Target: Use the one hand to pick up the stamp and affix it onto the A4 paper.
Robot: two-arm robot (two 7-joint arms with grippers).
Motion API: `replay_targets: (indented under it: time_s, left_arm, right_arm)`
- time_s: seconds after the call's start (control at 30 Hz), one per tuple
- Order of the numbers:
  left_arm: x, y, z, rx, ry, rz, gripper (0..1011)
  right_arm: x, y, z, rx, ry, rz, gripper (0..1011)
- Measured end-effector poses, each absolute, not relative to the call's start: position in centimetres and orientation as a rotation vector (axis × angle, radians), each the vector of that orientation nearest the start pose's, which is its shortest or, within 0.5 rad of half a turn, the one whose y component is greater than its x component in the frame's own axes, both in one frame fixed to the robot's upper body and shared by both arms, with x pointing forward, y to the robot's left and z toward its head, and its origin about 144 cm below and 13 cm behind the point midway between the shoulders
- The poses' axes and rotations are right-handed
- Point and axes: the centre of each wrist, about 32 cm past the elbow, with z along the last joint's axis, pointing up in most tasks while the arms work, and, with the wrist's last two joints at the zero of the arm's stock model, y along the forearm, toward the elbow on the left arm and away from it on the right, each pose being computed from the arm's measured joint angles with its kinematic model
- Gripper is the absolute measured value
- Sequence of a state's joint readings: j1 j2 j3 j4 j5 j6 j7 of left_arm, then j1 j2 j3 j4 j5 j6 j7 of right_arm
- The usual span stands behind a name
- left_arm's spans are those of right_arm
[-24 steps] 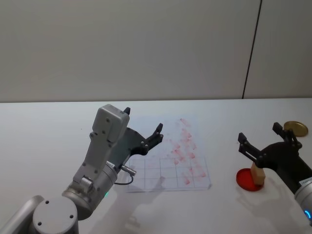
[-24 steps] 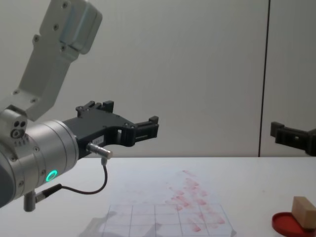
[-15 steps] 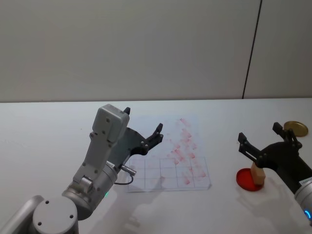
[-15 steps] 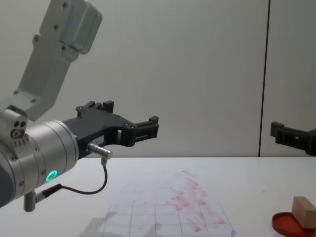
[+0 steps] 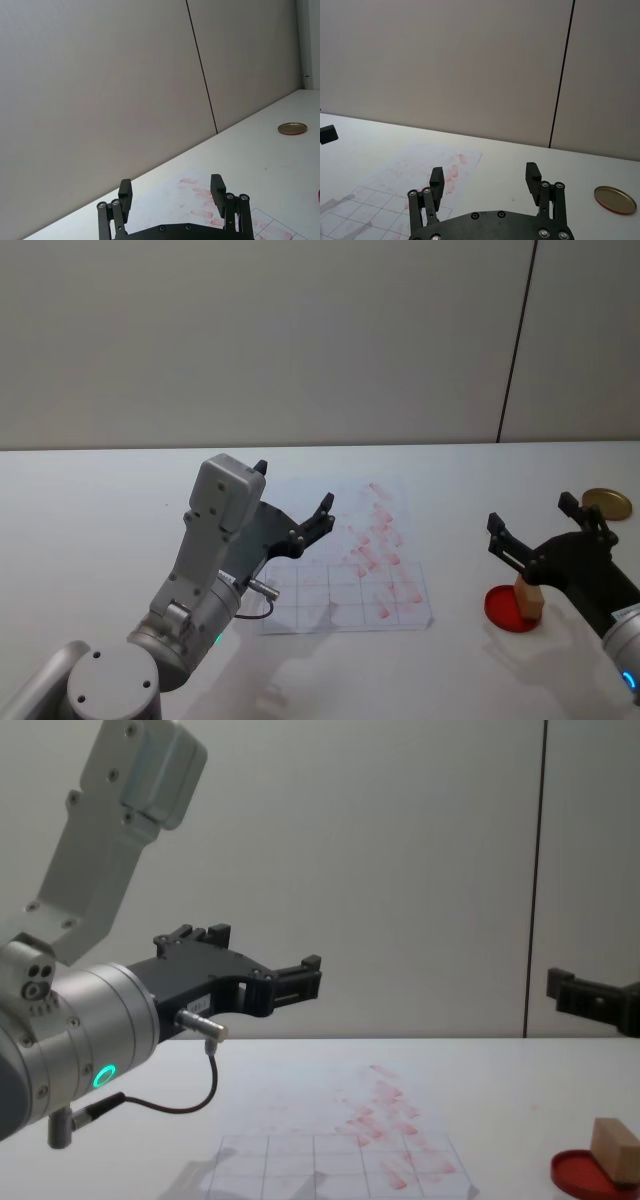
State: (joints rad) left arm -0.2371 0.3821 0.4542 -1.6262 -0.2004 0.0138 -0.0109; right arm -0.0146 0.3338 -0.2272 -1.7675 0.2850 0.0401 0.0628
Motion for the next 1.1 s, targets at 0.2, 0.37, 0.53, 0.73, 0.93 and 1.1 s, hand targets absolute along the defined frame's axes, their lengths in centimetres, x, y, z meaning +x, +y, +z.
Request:
replay_targets:
  time_s: [0.2, 0.37, 0.53, 0.73, 0.93, 1.1]
  left_arm:
    - [49.2, 19.8, 120.4, 0.061, -0.268, 1.124, 993]
    - [49.2, 19.8, 120.4, 0.061, -0.268, 1.124, 993]
    - [49.2, 19.8, 120.4, 0.061, -0.268, 1.124, 993]
    - [49.2, 19.8, 120.4, 0.061, -0.268, 1.124, 993]
    - [49.2, 19.8, 120.4, 0.061, -0.268, 1.124, 993]
    - [49.2, 19.8, 120.4, 0.061, -0.268, 1.124, 993]
  right_arm:
    - [44.2, -22.6, 118.9, 0.002, -0.039, -1.262, 1001]
    - [44.0, -21.6, 119.0, -0.023, 0.005, -1.303, 1001]
    - [43.7, -20.2, 119.1, -0.055, 0.067, -1.36, 1001]
    - [43.5, -18.6, 119.2, -0.104, 0.143, -1.431, 1001]
    - [43.7, -17.6, 119.3, -0.142, 0.203, -1.492, 1001]
    - [44.0, -17.1, 119.3, -0.167, 0.239, -1.521, 1001]
